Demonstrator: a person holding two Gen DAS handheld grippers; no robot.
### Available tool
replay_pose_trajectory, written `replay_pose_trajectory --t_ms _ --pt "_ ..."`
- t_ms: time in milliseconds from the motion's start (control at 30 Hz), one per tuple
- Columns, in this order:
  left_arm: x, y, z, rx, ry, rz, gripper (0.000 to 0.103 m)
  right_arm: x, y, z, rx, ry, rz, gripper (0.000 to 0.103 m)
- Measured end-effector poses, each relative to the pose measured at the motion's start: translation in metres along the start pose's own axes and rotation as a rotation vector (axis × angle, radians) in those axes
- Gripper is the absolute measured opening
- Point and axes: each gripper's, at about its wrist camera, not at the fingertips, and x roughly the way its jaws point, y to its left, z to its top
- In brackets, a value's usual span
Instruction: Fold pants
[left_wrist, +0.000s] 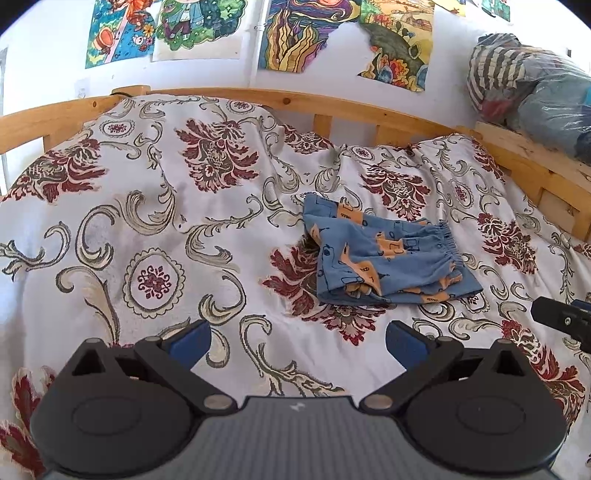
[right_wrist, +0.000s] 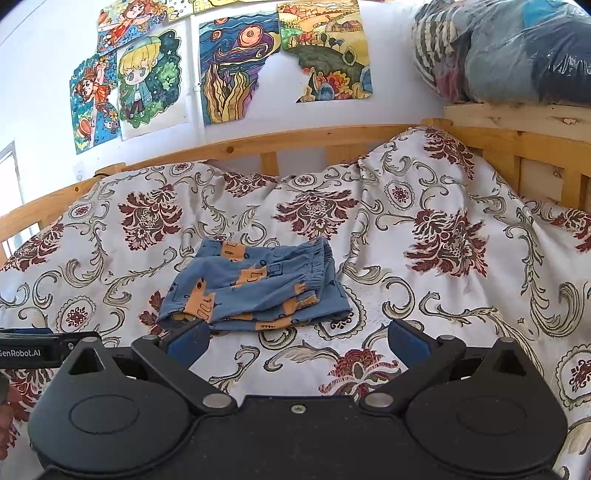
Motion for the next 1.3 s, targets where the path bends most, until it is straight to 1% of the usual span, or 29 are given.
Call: replay_pose_trajectory --t_ms 400,1033,1100,1167,1300 --pt "0.0003 0.0017 -0.0002 -0.013 0.004 0.002 0.103 0.0003 -0.0002 -0.0001 -0.005 0.004 -0.001 0.102" --pt "0.0017 0.0024 0.0001 -0.001 0.011 0.003 0.103 0.0008 -0.0045 0.0004 -0.002 0.010 -0.007 0.102" --pt "0.0021 0.0018 0.0005 0.008 0.013 0.022 0.103 0.0009 -0.0048 0.0005 -0.003 0.010 -0.007 0.102" --pt "0.0020 -0.0002 0.0009 0.028 0.018 0.068 0.103 0.0009 -0.0045 0.0004 -0.003 0.010 -0.007 0.102" --pt "0.0000 -0.0024 0.0010 0.062 0.012 0.078 0.103 0.0009 -0.0035 0.0005 -0.003 0.011 -0.008 0.102"
